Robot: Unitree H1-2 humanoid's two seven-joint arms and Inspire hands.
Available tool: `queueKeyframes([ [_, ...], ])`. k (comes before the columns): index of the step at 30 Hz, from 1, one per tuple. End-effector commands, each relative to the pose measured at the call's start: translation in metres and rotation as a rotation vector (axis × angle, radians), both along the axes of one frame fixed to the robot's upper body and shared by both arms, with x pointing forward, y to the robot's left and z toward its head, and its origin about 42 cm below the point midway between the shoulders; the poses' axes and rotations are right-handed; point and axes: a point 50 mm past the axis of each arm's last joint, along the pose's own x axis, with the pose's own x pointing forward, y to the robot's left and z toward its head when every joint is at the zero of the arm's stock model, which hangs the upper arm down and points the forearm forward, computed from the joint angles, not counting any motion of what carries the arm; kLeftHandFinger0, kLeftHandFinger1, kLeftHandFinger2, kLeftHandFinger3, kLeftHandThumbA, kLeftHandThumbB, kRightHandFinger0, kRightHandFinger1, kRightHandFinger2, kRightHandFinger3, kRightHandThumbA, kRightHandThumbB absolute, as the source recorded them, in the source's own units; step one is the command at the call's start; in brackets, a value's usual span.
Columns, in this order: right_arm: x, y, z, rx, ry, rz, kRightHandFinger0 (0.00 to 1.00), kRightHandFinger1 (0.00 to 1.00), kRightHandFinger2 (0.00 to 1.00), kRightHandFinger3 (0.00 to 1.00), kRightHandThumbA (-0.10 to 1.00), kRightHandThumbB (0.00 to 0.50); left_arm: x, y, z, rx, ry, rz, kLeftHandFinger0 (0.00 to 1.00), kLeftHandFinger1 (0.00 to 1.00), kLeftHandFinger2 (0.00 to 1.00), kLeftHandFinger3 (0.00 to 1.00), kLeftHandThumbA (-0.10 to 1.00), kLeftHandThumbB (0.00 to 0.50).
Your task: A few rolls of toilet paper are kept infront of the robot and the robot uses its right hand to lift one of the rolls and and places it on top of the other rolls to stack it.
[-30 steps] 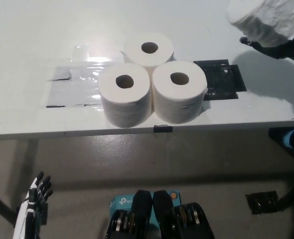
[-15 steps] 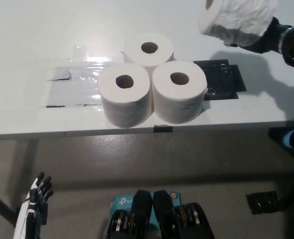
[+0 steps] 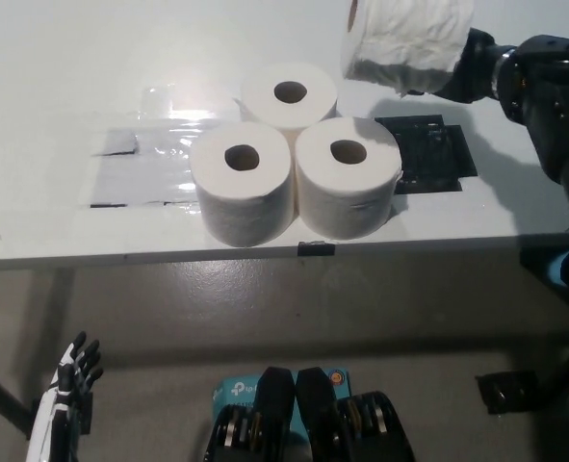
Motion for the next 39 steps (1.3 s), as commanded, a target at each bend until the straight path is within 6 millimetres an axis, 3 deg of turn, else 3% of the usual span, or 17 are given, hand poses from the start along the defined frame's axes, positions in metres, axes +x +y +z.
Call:
queueKeyframes([
  [1,0.007,0.011,0.061,-0.057,-0.172,0.021,0.0,0.0,0.01,0.26,0.67,0.105,0.002,0.006,0.009,0.028,-0.032,-0.001,1.0,1.0,1.0,1.0,1.0,0.211],
  [3,0.007,0.011,0.06,-0.07,-0.174,0.024,0.0,0.0,0.05,0.32,0.64,0.086,0.002,0.006,0.009,0.027,-0.026,0.0,1.0,1.0,1.0,1.0,1.0,0.221],
  [7,0.007,0.014,0.058,-0.187,-0.198,0.044,0.0,0.0,0.07,0.21,0.68,0.07,0.002,0.007,0.01,0.031,-0.027,0.001,1.0,1.0,1.0,1.0,1.0,0.216],
  [11,0.007,0.015,0.056,-0.291,-0.226,0.057,0.0,0.0,0.08,0.18,0.73,0.083,0.001,0.007,0.009,0.027,-0.028,0.001,1.0,1.0,1.0,1.0,1.0,0.212],
  [14,0.007,0.014,0.055,-0.304,-0.224,0.053,0.0,0.0,0.1,0.24,0.71,0.082,0.002,0.007,0.01,0.03,-0.027,-0.002,1.0,1.0,1.0,1.0,1.0,0.21],
  [17,0.007,0.015,0.054,-0.34,-0.231,0.053,0.0,0.0,0.11,0.38,0.7,0.071,0.003,0.007,0.011,0.029,-0.028,-0.001,1.0,1.0,1.0,1.0,1.0,0.216],
  [21,0.008,0.015,0.052,-0.359,-0.226,0.054,0.0,0.0,0.07,0.36,0.66,0.074,0.003,0.006,0.011,0.034,-0.031,-0.003,1.0,1.0,1.0,1.0,1.0,0.214],
  [23,0.008,0.016,0.052,-0.404,-0.244,0.058,0.0,0.0,0.03,0.26,0.67,0.067,0.004,0.006,0.012,0.037,-0.031,-0.006,1.0,1.0,1.0,1.0,1.0,0.205],
  [24,0.008,0.016,0.052,-0.395,-0.242,0.056,0.0,0.0,0.01,0.35,0.66,0.071,0.004,0.006,0.012,0.036,-0.032,-0.006,1.0,1.0,1.0,1.0,1.0,0.204],
  [25,0.008,0.017,0.052,-0.38,-0.24,0.056,0.0,0.0,0.0,0.38,0.66,0.083,0.005,0.006,0.012,0.033,-0.031,-0.006,1.0,1.0,1.0,1.0,1.0,0.204],
  [26,0.008,0.017,0.052,-0.378,-0.239,0.056,0.0,0.0,0.0,0.37,0.65,0.086,0.005,0.006,0.012,0.031,-0.03,-0.007,1.0,1.0,1.0,1.0,1.0,0.204],
  [28,0.008,0.019,0.053,-0.404,-0.243,0.061,0.0,0.0,0.0,0.12,0.68,0.092,0.005,0.006,0.011,0.031,-0.026,-0.004,1.0,1.0,1.0,1.0,1.0,0.211],
  [30,0.008,0.023,0.055,-0.422,-0.252,0.068,0.0,0.0,0.0,0.04,0.71,0.083,0.004,0.006,0.012,0.032,-0.027,-0.002,1.0,1.0,1.0,1.0,1.0,0.217],
  [39,0.008,0.034,0.065,-0.469,-0.289,0.095,0.0,0.0,0.09,0.0,0.76,0.12,0.005,0.005,0.013,0.039,-0.04,-0.007,1.0,1.0,1.0,1.0,1.0,0.2],
])
